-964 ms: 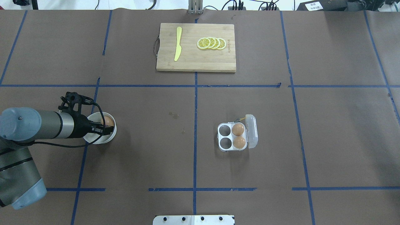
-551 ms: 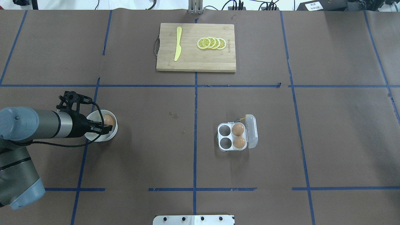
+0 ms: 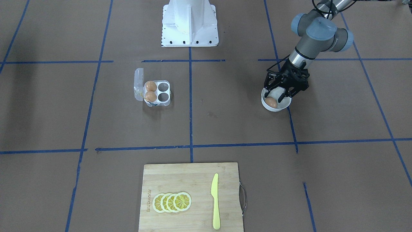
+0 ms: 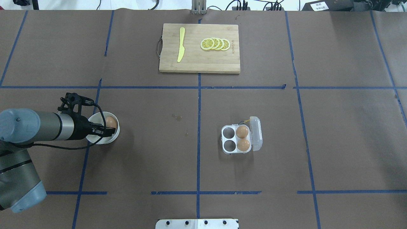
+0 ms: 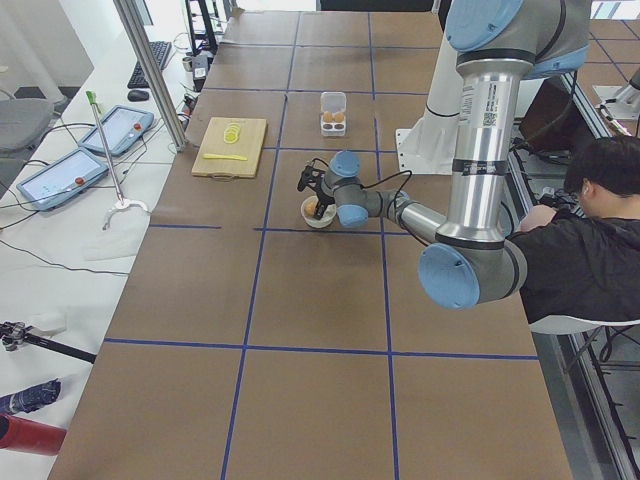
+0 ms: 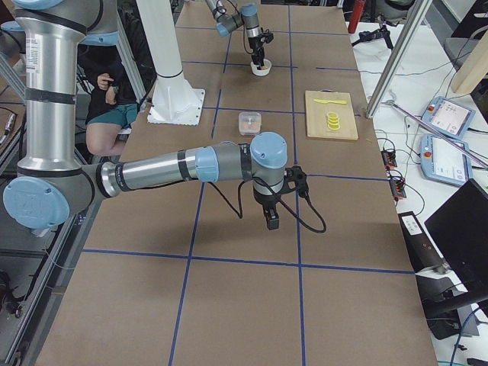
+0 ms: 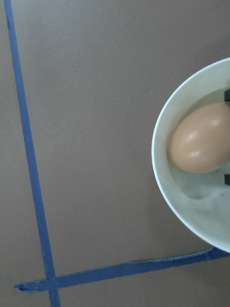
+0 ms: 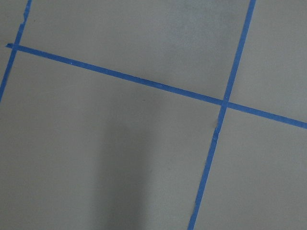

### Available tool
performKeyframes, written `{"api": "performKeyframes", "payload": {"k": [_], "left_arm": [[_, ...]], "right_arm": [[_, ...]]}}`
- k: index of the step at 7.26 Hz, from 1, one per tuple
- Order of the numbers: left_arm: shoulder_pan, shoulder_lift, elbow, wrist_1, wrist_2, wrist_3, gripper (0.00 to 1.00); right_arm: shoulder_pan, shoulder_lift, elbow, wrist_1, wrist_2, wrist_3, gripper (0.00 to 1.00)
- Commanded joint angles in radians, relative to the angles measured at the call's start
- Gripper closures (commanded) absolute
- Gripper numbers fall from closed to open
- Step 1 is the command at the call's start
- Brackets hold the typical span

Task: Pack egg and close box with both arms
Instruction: 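Lower the left gripper into the bowl around the brown egg, then close the left gripper on the brown egg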

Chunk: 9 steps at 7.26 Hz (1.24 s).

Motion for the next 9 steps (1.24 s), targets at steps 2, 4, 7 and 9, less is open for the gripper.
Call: {"api": "performKeyframes", "payload": {"k": [2, 4, 7, 9], "left_arm": [[-0.018, 0.010, -0.008, 0.000, 0.000, -0.005, 0.27], [-0.021, 0.004, -0.009, -0.001, 0.003, -0.017, 0.26], [-0.026, 0.012, -0.031, -0.001, 0.006, -0.165, 0.33], [-0.025, 0.007, -0.022, 0.000, 0.023, -0.211, 0.33]], "right_arm": [[0.000, 0.000, 0.000, 0.000, 0.000, 0.000, 0.00], [0.000, 0.000, 0.000, 0.000, 0.000, 0.000, 0.00], [0.000, -0.002, -0.002, 0.000, 0.000, 0.000, 0.00], [0.000, -0.002, -0.002, 0.000, 0.000, 0.000, 0.00]]}}
